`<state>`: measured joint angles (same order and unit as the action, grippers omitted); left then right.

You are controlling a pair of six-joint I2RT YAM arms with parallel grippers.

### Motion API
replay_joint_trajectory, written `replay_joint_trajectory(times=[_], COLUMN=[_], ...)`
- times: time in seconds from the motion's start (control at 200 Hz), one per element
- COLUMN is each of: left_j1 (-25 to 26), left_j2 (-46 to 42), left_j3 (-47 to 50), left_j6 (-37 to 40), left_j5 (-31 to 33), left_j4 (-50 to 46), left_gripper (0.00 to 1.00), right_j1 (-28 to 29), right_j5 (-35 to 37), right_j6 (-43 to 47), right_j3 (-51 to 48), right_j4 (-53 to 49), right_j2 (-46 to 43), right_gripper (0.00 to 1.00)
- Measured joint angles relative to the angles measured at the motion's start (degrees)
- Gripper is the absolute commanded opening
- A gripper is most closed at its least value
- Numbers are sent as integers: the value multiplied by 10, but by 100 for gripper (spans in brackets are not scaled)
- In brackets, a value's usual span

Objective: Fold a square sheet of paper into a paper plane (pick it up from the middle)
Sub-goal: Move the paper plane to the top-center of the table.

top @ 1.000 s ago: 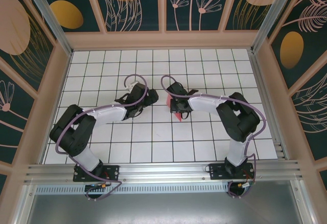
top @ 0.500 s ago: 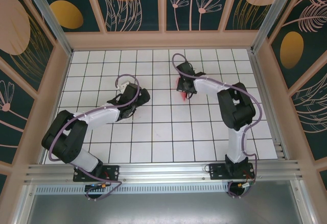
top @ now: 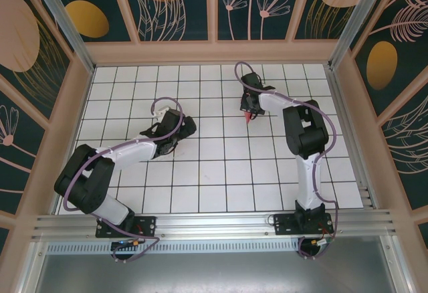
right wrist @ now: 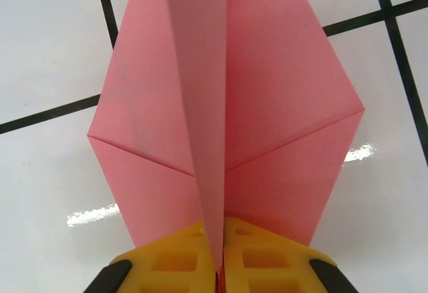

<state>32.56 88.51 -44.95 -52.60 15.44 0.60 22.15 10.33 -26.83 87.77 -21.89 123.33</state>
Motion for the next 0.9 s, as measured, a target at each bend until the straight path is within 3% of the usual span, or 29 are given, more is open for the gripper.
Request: replay_joint_trajectory(times=[0.365, 0.656, 0.901], left_j1=[0, -5, -31], left_j2=[0, 0, -5], left_j3=[0, -34, -93], left_j6=[0, 16, 66], left_j5=[-4, 3, 35], left_j4=[0, -24, -54], left_gripper=[98, 99, 99], right_j1=[1, 4, -1], right_j5=[2, 0, 11], right_j6=[0, 16, 23], right_j3=[34, 77, 54], right_j4=[-24, -64, -52], right_j2=[20, -6, -160], right_gripper=[14, 49, 76])
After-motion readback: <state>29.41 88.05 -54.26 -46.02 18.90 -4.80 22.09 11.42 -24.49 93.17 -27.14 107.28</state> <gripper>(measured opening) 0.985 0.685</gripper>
